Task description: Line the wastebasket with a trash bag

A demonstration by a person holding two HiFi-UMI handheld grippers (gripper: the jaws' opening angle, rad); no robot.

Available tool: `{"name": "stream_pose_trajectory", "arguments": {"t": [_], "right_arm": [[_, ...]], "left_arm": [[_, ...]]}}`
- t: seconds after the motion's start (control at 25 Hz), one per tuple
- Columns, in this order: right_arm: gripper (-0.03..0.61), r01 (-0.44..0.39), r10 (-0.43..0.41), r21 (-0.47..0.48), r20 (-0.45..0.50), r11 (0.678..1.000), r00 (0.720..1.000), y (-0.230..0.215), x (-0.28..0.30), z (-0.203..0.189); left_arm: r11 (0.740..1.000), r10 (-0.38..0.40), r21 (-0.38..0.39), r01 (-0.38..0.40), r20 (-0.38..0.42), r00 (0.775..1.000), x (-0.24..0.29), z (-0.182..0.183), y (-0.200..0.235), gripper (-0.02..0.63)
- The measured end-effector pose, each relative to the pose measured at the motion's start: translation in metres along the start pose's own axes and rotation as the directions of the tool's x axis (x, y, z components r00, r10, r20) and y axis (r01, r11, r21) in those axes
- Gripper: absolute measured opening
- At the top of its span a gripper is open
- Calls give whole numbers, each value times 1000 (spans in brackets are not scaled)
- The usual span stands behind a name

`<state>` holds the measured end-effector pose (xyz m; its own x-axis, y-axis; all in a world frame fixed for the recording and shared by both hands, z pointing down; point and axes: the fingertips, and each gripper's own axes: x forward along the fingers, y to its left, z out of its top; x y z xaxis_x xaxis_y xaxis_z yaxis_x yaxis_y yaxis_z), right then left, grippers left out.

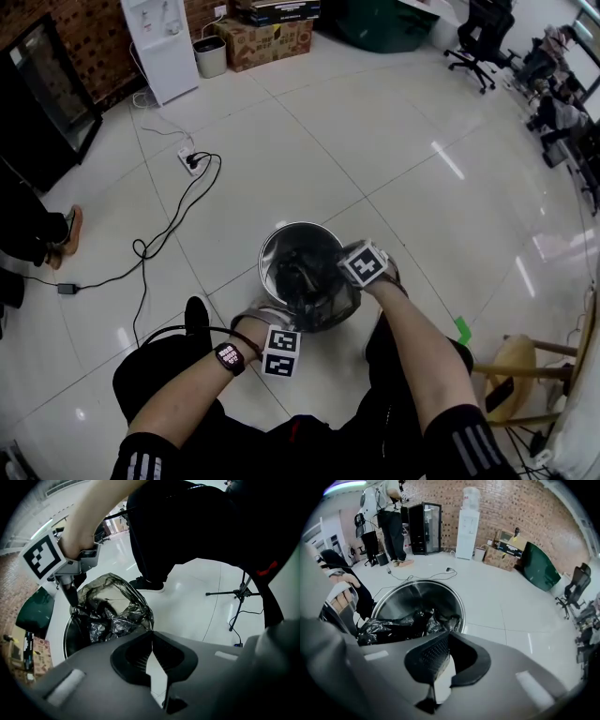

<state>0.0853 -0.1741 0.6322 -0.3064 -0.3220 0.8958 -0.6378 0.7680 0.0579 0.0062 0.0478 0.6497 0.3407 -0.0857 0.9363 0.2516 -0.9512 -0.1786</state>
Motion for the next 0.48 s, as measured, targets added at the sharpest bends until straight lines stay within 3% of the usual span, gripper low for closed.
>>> {"name": "stream_pose_trajectory", "arguments": {"t": [0.12,0.24,0.28,0.4,0.44,0.48], "right_arm": [[6,24,-27,31,101,999,994,-12,-22,11],[6,53,-61,50,193,997,979,-27,-42,19],[5,59,-71,62,221,996,973,-33,-46,20],[5,68,-99,114,295,991,950,-50,-51,23],[6,65,-103,129,315,990,943,-53,-50,25],[6,63,-106,140,330,988,938,-56,-49,27]], "left_arm": [[999,1,-44,-2,-20,1000,-10,-12,6,58],[980,115,-156,-123,-60,992,-34,-38,45,80],[957,174,-224,-185,-68,982,-45,-49,66,78],[841,336,-433,-324,-51,941,-82,-72,129,78],[823,367,-449,-348,-48,929,-89,-75,144,85],[828,382,-422,-369,-56,922,-91,-77,153,115]]}}
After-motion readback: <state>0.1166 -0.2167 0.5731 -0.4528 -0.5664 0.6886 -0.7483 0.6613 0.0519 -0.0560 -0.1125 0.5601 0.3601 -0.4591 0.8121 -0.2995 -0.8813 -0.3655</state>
